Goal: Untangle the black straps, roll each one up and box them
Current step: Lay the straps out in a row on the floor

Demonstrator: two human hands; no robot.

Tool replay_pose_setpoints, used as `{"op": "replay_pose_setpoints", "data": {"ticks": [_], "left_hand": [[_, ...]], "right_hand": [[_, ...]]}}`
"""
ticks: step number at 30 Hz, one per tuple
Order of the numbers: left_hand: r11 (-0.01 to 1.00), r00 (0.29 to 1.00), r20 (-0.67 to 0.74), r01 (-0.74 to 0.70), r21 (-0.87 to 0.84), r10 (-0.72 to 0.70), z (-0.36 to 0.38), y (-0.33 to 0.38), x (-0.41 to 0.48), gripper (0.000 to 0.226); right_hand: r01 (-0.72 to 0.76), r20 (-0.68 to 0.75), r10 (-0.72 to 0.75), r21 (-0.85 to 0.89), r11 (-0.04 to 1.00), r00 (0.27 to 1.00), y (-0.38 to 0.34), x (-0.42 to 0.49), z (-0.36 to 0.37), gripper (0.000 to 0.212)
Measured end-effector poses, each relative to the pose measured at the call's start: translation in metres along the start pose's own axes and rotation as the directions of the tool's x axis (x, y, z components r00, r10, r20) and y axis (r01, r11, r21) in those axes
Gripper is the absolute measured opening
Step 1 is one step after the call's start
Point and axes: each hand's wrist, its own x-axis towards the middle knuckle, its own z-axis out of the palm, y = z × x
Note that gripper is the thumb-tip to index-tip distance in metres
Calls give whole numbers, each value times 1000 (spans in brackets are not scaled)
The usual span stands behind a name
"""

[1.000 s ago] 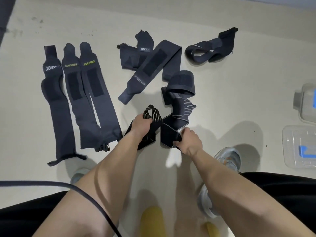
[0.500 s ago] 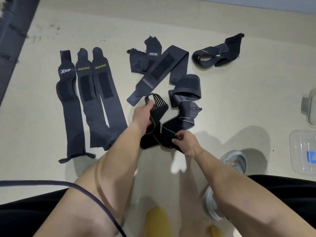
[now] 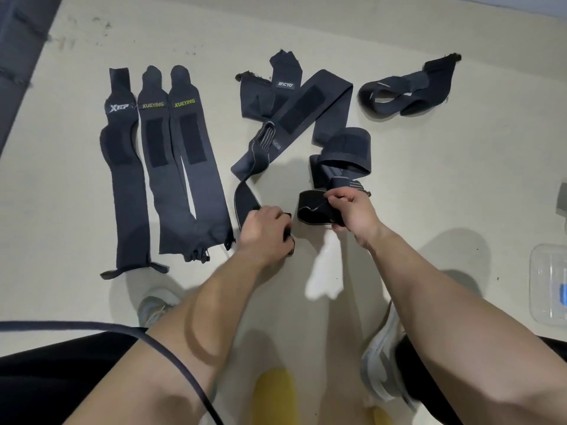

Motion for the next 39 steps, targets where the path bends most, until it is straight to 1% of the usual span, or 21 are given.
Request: {"op": "replay_pose_setpoints", "data": {"ticks": [1,2,4,5,6,7,9,11,13,16,18,22,25,27,28,29,31,32,34,37,39], "left_hand": [[998,996,87,-30,56,25,3,8,3,42],[993,985,174,-13,114,-7,7,12,6,55],[967,949,284,64,248,-136,14,14,6,74],[937,935,304,73,341,-183,18,13,4,76],[899,925,314,60,433,-213,20,11,1,73],[866,923,312,46,498,-228,22,9,-1,65],[833,928,310,1,554,-206,22,3,-5,43],[801,933,321,-67,595,-161,21,-2,-8,36],[776,934,334,-117,619,-125,20,-7,-10,39],[754,935,341,-158,638,-93,25,-10,-20,52],[746,936,339,-161,646,-91,27,-11,-29,56],[801,936,347,-167,575,-54,23,-17,-30,41],[847,969,244,-100,522,-36,6,-19,-15,26],[900,946,287,9,435,-148,-11,-15,-8,23],[920,927,313,74,385,-206,-20,-13,-5,24],[937,924,303,133,322,-235,-27,-13,-1,23],[949,921,261,241,204,-290,-45,-10,3,24],[951,924,233,277,136,-302,-55,-7,3,25],[959,945,164,284,12,-282,-75,-4,4,23],[942,959,110,278,-190,-261,-117,6,4,5],[906,968,86,252,-339,-237,-149,15,1,23]], "right_hand": [[-16,2,16,23,1000,1000,0,0,0,18],[-29,4,29,43,999,1000,1,1,-1,19],[-57,10,56,88,994,998,0,-1,-2,21],[-72,17,70,119,990,997,-2,-1,-2,21],[-81,29,77,153,985,997,-4,-2,-2,22],[-87,42,81,178,980,996,-8,-3,-2,23],[-85,69,73,184,979,995,-18,-5,-3,24],[-68,91,52,173,983,994,-30,-7,-3,24],[-59,97,42,174,983,994,-42,-9,-2,23],[-54,93,38,173,984,995,-53,-12,-2,22],[-61,94,44,187,981,995,-57,-15,-4,21],[-148,148,117,225,963,982,-56,-20,-9,23],[-188,193,147,217,958,970,-52,-22,-11,36],[-176,194,140,181,968,971,-55,-27,-12,34],[-154,199,123,151,976,972,-58,-30,-13,31],[-119,210,93,115,986,973,-62,-32,-15,29],[-35,220,21,62,997,975,-70,-38,-20,26],[-1,215,-7,39,999,977,-76,-44,-22,19],[73,183,-68,-20,997,981,-89,-55,-26,7],[217,112,-201,-158,963,973,-114,-76,-33,18],[286,99,-271,-208,935,957,-135,-94,-37,27]]}}
